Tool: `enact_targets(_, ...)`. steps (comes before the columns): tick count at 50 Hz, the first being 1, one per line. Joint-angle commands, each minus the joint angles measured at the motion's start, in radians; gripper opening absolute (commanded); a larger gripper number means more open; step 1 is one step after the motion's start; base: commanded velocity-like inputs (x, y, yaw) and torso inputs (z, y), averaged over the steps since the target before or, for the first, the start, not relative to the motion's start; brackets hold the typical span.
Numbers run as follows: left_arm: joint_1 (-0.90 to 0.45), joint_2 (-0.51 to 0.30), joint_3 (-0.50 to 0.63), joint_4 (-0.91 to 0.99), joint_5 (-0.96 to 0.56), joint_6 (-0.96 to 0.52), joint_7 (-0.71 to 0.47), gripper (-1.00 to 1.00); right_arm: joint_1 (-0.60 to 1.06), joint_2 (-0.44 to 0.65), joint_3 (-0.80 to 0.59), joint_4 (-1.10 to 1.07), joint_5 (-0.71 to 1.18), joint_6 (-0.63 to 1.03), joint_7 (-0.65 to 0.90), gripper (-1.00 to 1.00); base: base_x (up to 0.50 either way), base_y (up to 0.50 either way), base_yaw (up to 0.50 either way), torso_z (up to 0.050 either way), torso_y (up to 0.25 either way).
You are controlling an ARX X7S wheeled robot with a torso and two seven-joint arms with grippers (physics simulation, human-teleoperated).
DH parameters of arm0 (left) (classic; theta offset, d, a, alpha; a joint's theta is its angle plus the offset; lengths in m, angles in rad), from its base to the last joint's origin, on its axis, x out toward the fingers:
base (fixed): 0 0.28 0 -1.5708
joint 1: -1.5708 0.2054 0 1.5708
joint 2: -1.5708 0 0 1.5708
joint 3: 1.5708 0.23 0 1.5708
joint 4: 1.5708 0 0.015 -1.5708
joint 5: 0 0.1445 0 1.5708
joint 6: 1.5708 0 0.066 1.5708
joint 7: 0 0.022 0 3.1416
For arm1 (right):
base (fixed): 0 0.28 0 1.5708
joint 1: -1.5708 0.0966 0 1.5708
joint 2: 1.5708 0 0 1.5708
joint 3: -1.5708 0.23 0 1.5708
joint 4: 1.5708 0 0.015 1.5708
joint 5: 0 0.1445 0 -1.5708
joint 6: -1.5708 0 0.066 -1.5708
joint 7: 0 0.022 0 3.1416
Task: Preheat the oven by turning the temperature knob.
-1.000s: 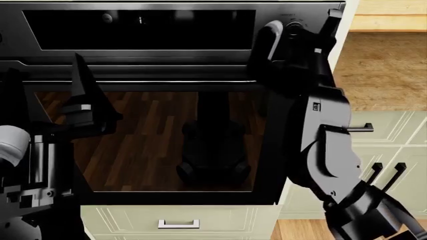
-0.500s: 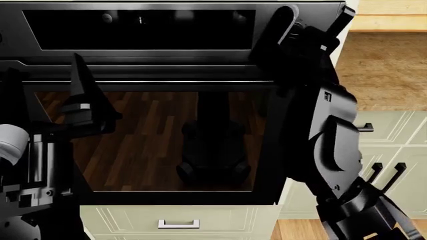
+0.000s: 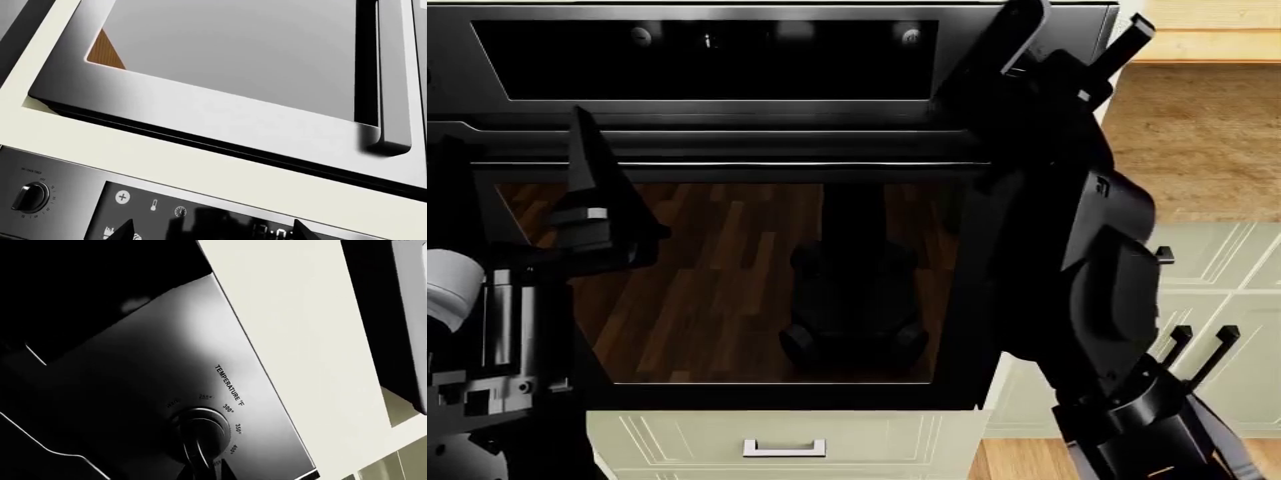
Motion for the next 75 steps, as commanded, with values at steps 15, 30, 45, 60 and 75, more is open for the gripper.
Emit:
enact_targets(15,-0.006,-0.003,0.004,-0.012,-0.004,0.001,-0.005,1.0,-0.003,-0.072,0.089,-0.053,0.125,0.067,-0.052,-1.0,0.0,0.0,0.0,0.0,0.0)
enact_targets(30,0.0,-0.011,0.001,-0.001,-0.012,0.001,-0.011,1.0,-0.006,-0.067,0.063,-0.049,0.132,0.054,-0.044,-1.0,0.0,0.0,0.0,0.0,0.001)
enact_targets(45,-0.005,-0.01,0.008,-0.01,-0.008,0.006,-0.01,1.0,0.003,-0.11,0.141,-0.075,0.176,0.106,-0.03,-1.0,0.0,0.0,0.0,0.0,0.001)
enact_targets(60,-0.006,-0.013,0.011,-0.011,-0.011,0.005,-0.014,1.0,0.001,-0.135,0.206,-0.097,0.221,0.14,-0.011,-1.0,0.0,0.0,0.0,0.0,0.003)
enact_targets(75,-0.009,-0.016,0.01,-0.011,-0.016,0.006,-0.017,1.0,0.001,-0.144,0.225,-0.103,0.255,0.157,0.011,-1.0,0.0,0.0,0.0,0.0,0.002)
